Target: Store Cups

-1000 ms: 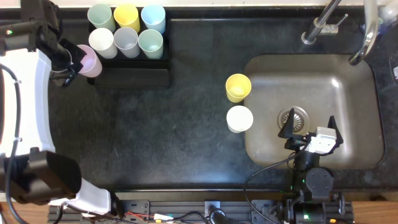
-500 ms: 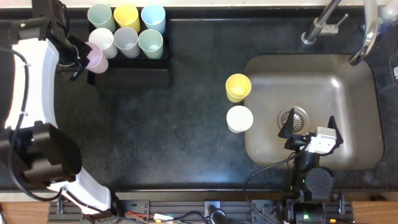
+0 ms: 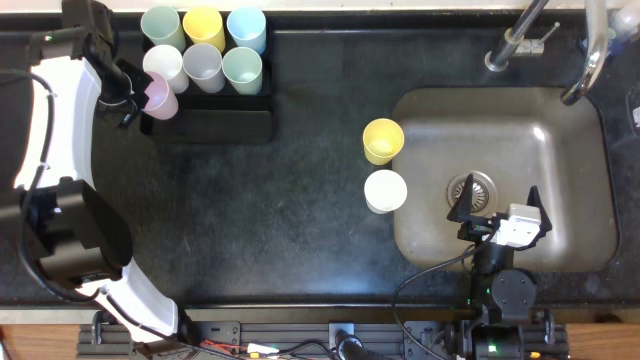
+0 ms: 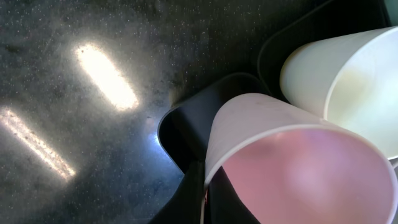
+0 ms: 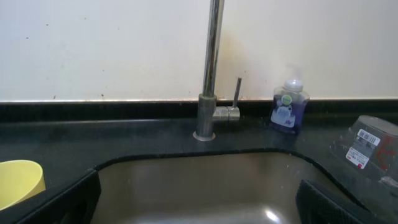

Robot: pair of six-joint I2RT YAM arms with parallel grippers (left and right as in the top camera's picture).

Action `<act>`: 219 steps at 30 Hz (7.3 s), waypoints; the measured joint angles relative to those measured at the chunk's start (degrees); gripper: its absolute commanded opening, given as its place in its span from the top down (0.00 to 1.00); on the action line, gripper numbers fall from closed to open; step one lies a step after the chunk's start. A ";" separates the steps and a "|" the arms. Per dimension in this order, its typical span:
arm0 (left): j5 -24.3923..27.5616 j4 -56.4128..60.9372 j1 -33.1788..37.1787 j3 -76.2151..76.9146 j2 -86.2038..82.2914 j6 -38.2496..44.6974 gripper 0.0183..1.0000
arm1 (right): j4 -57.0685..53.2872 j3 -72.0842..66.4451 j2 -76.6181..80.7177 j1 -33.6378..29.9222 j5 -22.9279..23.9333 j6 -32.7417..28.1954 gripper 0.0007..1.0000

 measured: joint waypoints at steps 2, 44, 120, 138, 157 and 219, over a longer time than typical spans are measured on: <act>0.00 -0.04 0.00 0.00 0.07 0.00 0.98 | -0.02 0.00 0.00 0.00 0.00 0.02 0.00; 0.00 1.70 0.00 -8.72 -5.35 0.00 0.98 | 0.00 0.00 0.00 0.00 0.00 0.04 0.00; -1.92 16.44 -56.61 -7.54 0.94 -16.52 0.00 | 0.00 0.00 0.00 0.00 0.00 0.02 0.00; -1.75 20.02 -55.39 -7.54 2.23 -17.40 0.98 | -0.02 0.00 0.00 0.00 0.00 0.02 0.00; -2.19 0.76 -27.19 -7.61 -9.46 -16.85 0.98 | -0.02 0.00 0.00 0.00 -0.02 0.02 0.00; -2.36 -3.96 -14.73 -7.96 -21.79 -7.69 0.00 | -0.02 0.00 0.00 0.00 0.00 0.02 0.00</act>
